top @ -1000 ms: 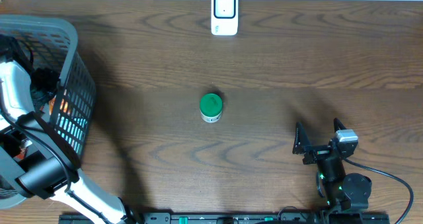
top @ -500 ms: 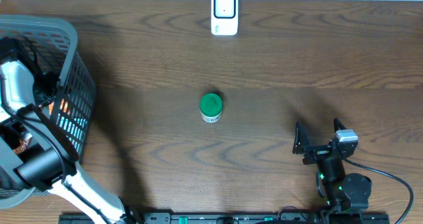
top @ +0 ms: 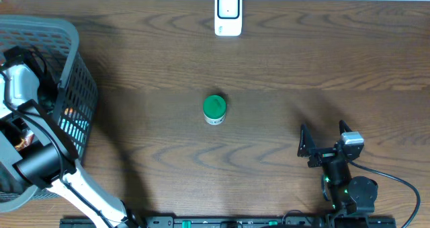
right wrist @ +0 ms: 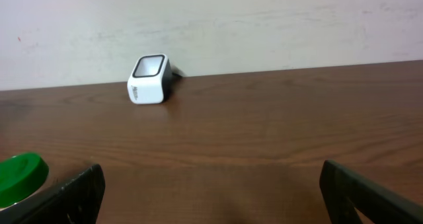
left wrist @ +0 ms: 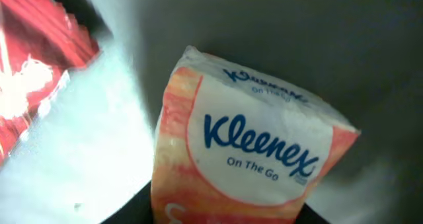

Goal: Scan the item barcode
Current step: 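Reach the left gripper into the basket and grasp the Kleenex pack, then carry the Kleenex pack out and place it right of the jar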

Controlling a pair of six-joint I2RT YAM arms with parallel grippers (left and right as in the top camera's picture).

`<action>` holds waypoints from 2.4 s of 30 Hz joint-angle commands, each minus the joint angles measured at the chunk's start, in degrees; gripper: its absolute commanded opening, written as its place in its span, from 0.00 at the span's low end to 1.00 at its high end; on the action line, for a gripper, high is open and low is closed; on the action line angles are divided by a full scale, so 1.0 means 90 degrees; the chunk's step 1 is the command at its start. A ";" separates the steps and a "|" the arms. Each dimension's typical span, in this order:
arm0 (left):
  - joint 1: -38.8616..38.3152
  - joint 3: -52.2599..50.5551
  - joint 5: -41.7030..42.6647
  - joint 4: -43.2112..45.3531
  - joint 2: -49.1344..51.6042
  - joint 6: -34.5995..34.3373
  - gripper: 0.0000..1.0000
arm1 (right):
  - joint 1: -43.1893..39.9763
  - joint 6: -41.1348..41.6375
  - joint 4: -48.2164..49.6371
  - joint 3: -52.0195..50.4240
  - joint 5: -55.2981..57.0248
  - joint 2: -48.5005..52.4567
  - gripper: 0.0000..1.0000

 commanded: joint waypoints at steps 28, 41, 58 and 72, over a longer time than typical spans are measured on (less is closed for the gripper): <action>-0.6759 0.2361 0.1083 -0.0889 -0.2616 -0.1134 0.40 | 0.0027 0.0070 -0.0024 -0.0007 0.0032 -0.0034 0.99; -0.8170 0.2336 0.0063 -0.0262 0.0738 -0.3349 0.40 | 0.0027 0.0070 -0.0024 -0.0007 0.0032 -0.0034 0.99; -0.8687 0.2790 -0.0743 -0.0296 0.1110 -0.4107 0.93 | 0.0027 0.0070 -0.0024 -0.0007 0.0032 -0.0034 0.99; -0.4726 0.4257 -0.0493 -0.0984 -0.3689 -0.1535 0.93 | 0.0027 0.0070 -0.0024 -0.0007 0.0032 -0.0034 0.99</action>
